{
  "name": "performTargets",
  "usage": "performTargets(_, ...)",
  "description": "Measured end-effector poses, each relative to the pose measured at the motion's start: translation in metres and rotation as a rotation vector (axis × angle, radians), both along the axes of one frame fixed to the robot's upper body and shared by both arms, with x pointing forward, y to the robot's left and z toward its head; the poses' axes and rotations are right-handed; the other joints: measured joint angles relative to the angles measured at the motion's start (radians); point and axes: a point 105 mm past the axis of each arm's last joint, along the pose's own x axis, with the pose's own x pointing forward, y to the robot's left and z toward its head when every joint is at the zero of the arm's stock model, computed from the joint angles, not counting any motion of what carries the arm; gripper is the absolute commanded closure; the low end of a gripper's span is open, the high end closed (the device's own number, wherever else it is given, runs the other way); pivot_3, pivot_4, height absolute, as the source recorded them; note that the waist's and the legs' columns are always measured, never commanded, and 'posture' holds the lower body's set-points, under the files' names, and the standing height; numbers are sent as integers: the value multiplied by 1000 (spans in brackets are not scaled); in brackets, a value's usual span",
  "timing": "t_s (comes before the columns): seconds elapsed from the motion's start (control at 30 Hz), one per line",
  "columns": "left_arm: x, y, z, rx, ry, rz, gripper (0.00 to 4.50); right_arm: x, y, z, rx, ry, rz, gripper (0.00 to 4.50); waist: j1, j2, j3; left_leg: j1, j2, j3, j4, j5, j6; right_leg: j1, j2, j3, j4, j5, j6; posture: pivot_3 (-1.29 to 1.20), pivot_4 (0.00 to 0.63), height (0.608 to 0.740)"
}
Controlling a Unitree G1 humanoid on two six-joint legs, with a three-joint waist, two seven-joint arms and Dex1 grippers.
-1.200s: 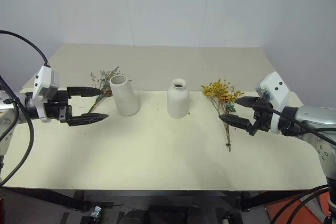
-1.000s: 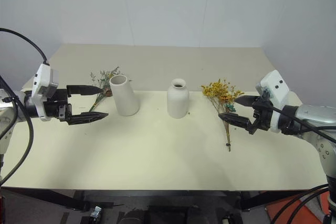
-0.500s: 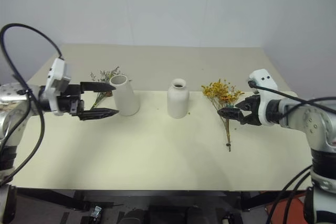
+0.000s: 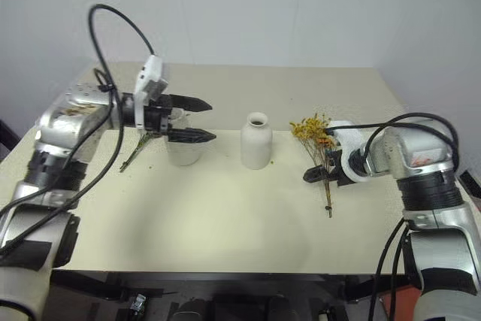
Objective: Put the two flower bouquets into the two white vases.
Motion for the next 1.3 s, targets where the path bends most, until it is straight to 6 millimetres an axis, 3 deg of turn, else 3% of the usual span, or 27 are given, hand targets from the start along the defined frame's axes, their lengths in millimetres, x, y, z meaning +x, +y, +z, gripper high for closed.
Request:
performTargets(0.27,18,-18,14,0,-21,-26,0,20,-4,-8,-57,36,-38,29,-7,0,0,-3,0,0,0,0,0,-3,0,0,1,1,0,0,150,740)
performTargets(0.43,23,-23,9,22,-6,-42,0,29,-2,-15,-84,65,-38,29,-12,0,0,-3,0,0,0,0,0,-3,0,0,1,1,0,0,150,740)
performTargets(0.53,24,-23,5,36,4,-54,0,33,-3,-24,-106,83,-42,29,-17,0,0,-3,0,0,0,0,0,-3,0,0,1,1,0,0,150,740)
performTargets(0.8,18,-29,10,60,-6,-137,0,41,-7,-24,-116,81,-44,29,-26,0,0,-2,0,0,0,0,0,-3,0,0,1,1,0,0,150,740)
performTargets(0.93,19,-28,9,78,-1,-145,0,44,-10,-24,-128,78,-45,931,-28,0,0,-2,0,0,0,0,0,-2,0,1,2,1,0,0,150,740)
performTargets(1.3,20,-28,8,83,-3,-154,0,47,-11,-26,-163,80,-38,4466,-32,0,0,-1,0,0,0,0,0,-3,0,1,3,1,0,0,150,740)
